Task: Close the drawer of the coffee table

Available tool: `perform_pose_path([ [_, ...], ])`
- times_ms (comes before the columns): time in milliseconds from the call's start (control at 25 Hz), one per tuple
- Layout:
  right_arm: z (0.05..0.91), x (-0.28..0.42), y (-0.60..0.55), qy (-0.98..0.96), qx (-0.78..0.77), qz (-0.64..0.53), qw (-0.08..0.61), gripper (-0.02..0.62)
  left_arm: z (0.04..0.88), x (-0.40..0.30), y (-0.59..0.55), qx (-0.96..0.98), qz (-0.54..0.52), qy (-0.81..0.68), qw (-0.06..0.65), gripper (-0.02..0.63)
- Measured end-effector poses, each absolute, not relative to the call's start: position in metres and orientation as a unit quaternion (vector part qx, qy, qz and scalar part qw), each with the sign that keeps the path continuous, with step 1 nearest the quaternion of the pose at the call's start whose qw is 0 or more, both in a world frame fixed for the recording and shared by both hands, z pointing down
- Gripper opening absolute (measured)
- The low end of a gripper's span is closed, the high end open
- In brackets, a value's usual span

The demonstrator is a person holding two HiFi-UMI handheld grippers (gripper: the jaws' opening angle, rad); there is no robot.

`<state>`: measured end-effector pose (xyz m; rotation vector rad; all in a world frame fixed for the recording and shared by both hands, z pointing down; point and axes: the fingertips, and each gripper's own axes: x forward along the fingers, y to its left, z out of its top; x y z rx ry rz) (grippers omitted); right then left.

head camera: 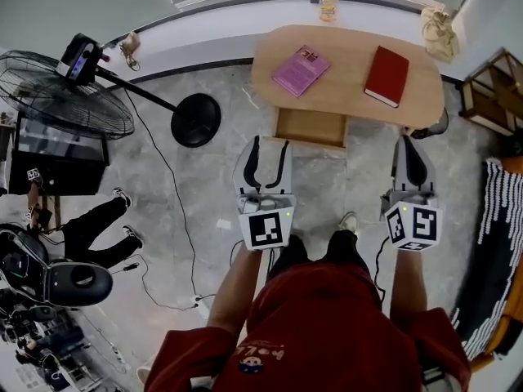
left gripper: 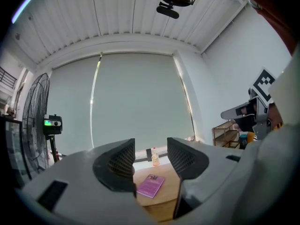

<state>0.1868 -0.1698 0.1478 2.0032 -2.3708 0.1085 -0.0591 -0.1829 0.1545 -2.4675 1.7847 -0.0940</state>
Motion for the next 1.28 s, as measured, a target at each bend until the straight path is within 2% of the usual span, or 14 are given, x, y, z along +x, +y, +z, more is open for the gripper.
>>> perform_pose_path([
  [400,0.223,0.192,-0.168,-0.777,0.622,0.078,0.052,-0.003,0.237,-0.037,-0.188,-0.816,-0.063,0.575,-0.008,0.21],
  [680,0.314,0.186,-0.165,-0.785,0.604,0.101,0.089,-0.003,0.326,-0.03,-0.183,-0.81,-0.093,0.579,-0.035,0.21],
  [1120,0.544,0.172,-0.149,-0.793,0.579,0.126,0.144,-0.003,0.551,-0.027,-0.176,-0.8,-0.128,0.584,-0.062,0.21],
  [1280,0.632,0.173,-0.158,-0.789,0.586,0.125,0.137,-0.003,0.635,-0.034,-0.182,-0.805,-0.124,0.578,-0.054,0.21],
])
